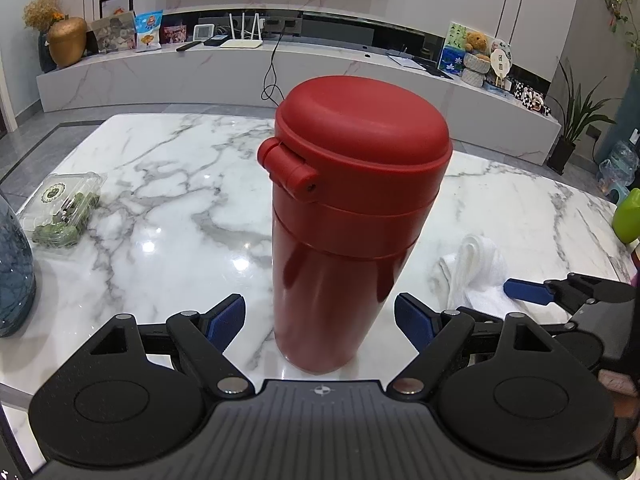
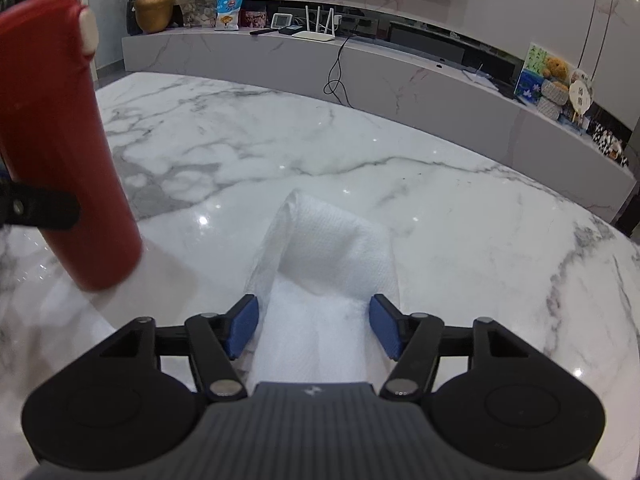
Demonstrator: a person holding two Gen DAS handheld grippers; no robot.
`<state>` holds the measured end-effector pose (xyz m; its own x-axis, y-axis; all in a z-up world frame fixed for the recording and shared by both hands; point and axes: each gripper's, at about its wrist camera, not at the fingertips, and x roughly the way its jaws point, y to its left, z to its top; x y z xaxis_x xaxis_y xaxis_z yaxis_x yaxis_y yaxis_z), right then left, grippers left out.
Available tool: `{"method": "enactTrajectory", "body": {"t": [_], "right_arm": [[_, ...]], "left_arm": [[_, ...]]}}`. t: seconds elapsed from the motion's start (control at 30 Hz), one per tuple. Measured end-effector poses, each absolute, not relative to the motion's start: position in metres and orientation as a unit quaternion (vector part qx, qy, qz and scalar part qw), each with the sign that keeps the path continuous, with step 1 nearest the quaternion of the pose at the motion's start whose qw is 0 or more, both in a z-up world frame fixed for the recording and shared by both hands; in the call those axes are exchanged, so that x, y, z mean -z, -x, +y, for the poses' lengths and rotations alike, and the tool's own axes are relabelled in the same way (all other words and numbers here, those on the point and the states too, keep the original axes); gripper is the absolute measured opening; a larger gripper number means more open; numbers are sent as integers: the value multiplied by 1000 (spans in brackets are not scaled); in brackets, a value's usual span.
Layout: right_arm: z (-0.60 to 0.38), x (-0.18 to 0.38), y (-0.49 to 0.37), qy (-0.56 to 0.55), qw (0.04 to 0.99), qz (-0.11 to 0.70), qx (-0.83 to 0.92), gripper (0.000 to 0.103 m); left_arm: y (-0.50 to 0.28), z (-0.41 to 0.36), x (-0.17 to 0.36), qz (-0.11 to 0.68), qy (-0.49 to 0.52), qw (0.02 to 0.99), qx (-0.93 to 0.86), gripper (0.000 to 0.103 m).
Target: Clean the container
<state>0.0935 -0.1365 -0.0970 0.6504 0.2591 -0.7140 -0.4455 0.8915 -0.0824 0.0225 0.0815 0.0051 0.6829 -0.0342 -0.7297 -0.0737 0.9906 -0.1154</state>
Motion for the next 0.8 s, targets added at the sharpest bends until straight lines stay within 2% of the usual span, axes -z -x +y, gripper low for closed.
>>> {"method": "enactTrajectory", "body": {"t": [0.03, 0.1, 0.17, 0.33, 0.47, 0.63, 0.8], "right_arm": [[-137, 98, -93, 127, 901, 366, -195, 65], [-139, 98, -94, 126, 903, 364, -191, 57], [-143, 97, -95, 132, 904, 363, -186, 43], [-150, 94, -100, 136, 899, 370, -191, 31], [-151, 92, -107, 145, 897, 376, -184, 27], [-162, 77, -110, 100, 897, 389, -183, 22], [-169, 43, -97, 83, 902, 368, -208, 22]], "left_arm": [[-22, 81, -5, 397, 67, 915, -10, 82], [-21, 81, -5, 394, 66, 917, -9, 82], [-20, 81, -6, 391, 65, 918, -8, 82], [-17, 78, -10, 379, 61, 924, -1, 82], [-14, 76, -13, 363, 52, 930, -8, 82], [-12, 78, -16, 346, 60, 936, 0, 80], [-8, 78, -24, 328, 57, 943, -2, 72]]}}
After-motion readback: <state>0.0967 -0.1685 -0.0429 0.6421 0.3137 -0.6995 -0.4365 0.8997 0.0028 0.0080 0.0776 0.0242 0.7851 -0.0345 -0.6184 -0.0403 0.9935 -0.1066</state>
